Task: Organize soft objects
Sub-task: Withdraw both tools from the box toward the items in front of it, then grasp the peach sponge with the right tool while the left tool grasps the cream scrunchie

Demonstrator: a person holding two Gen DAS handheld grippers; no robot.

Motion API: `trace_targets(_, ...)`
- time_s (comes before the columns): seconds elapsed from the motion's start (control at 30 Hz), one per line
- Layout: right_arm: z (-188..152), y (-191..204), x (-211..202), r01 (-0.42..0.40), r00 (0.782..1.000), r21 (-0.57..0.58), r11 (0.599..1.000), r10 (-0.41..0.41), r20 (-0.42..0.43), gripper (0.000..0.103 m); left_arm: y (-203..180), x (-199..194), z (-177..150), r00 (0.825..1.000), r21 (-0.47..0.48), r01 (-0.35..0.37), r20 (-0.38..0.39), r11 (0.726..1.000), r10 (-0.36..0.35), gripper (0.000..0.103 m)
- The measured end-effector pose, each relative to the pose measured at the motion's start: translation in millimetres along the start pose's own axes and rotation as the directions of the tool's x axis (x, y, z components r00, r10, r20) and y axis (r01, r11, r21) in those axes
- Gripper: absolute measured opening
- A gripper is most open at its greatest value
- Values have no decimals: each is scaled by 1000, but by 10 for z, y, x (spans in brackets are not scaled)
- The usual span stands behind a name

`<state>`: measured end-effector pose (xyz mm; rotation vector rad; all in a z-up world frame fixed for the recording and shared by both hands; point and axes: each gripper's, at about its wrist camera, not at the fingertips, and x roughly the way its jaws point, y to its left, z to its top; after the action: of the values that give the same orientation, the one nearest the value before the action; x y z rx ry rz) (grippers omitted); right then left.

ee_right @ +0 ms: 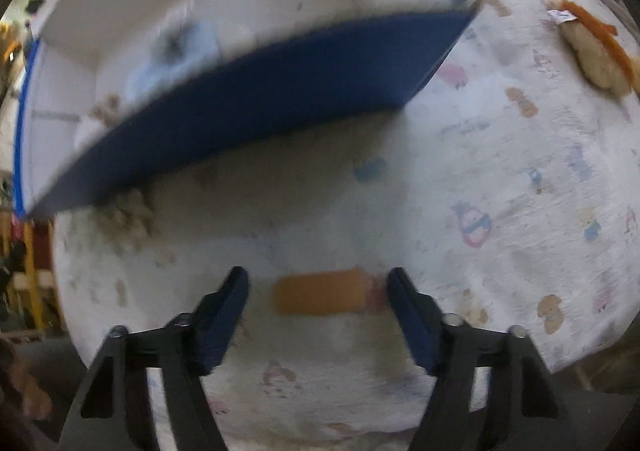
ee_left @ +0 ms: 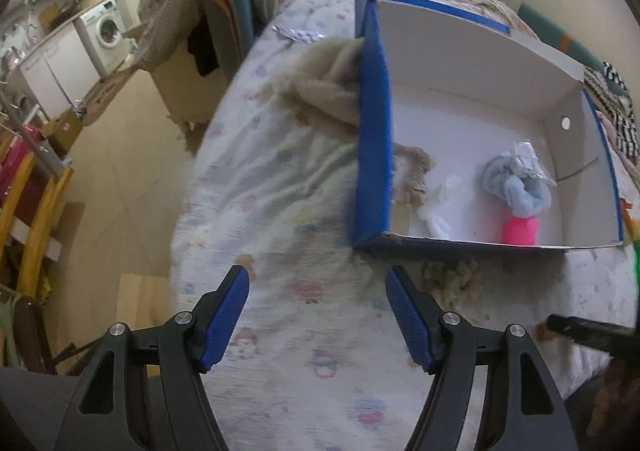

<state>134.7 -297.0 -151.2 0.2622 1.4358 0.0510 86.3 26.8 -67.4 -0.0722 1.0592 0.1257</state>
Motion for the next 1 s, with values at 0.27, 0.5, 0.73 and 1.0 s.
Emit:
trace_targets(0.27,-72,117,175,66,997,-101,993,-69,-28,12,-274,226,-29,997,29,23,-73,999,-21,68)
trace_targets(0.5,-72,200,-117,-57,995,-94,994,64,72,12,-447,607,-89,966,-54,145,-211,988,-153,68)
trace_targets(0.73,-38,380,-330,-155,976,-112,981,170,133,12,-716,771,-76,947,-21,240,-213,971,-239,68)
trace_targets(1.0,49,339,-305,-171,975,-117,978,185,120,12,-904,1085,-115,927,-3,259,-279,966,-249,68)
